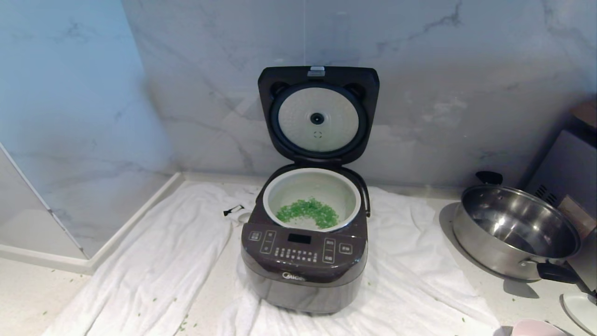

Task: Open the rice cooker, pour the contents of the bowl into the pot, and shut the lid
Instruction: Place the bowl on the table

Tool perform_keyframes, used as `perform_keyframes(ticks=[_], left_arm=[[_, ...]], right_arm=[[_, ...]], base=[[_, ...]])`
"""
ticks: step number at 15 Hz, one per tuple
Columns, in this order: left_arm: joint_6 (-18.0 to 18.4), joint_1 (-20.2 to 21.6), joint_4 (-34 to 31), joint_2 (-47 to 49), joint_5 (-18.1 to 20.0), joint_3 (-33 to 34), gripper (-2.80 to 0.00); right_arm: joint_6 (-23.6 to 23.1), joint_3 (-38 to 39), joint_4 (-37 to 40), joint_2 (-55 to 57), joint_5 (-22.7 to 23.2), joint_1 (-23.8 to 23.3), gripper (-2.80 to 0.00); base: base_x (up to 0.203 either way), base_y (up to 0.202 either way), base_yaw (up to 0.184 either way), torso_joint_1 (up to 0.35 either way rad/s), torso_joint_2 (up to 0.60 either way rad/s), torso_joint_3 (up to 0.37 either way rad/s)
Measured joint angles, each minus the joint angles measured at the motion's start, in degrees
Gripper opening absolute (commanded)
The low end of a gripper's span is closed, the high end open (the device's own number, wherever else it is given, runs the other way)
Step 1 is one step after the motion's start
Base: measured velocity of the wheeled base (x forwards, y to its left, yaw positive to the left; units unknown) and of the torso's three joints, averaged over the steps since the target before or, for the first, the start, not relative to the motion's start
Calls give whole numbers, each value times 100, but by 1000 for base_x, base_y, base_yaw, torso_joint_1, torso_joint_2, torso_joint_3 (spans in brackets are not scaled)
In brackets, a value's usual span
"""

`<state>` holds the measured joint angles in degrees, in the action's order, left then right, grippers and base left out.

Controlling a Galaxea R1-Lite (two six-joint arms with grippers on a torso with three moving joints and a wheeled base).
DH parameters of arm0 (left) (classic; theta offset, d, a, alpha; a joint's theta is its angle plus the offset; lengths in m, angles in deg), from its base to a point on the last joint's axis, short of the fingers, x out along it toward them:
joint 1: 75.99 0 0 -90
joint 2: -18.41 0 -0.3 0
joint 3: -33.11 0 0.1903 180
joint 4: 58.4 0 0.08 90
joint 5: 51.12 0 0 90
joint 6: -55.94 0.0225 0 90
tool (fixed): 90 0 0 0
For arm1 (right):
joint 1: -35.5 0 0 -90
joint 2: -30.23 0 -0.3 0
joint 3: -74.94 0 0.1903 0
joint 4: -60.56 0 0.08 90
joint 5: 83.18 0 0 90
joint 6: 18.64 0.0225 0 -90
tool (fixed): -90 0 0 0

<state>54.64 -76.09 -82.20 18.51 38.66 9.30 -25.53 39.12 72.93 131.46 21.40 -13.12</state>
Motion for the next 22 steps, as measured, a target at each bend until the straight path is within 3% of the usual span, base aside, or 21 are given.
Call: perform_keyframes(ticks=[3, 5, 18, 19, 20, 22], left_arm=[[0, 2, 0, 0, -2, 0, -280], [0, 0, 0, 0, 0, 0, -280], [-1, 0, 0, 0, 0, -2, -280], [0, 0, 0, 0, -1, -2, -280], [0, 0, 0, 0, -2, 0, -280], [0, 0, 0, 0, -2, 0, -280]], right_arm=[[-559, -368, 1, 353, 2, -720, -280], [-661, -686, -3, 654, -9, -948, -280], [-632, -1086, 107, 1005, -11, -998, -280], [-642, -1089, 195, 990, -6, -996, -266], [-644, -1109, 240, 985, 2, -995, 0], [-647, -1129, 242, 982, 16, -992, 0]], base=[[0, 0, 0, 0, 0, 0], [0, 0, 0, 0, 0, 0], [0, 0, 0, 0, 0, 0], [0, 0, 0, 0, 0, 0], [0, 0, 0, 0, 0, 0], [0, 0, 0, 0, 0, 0]])
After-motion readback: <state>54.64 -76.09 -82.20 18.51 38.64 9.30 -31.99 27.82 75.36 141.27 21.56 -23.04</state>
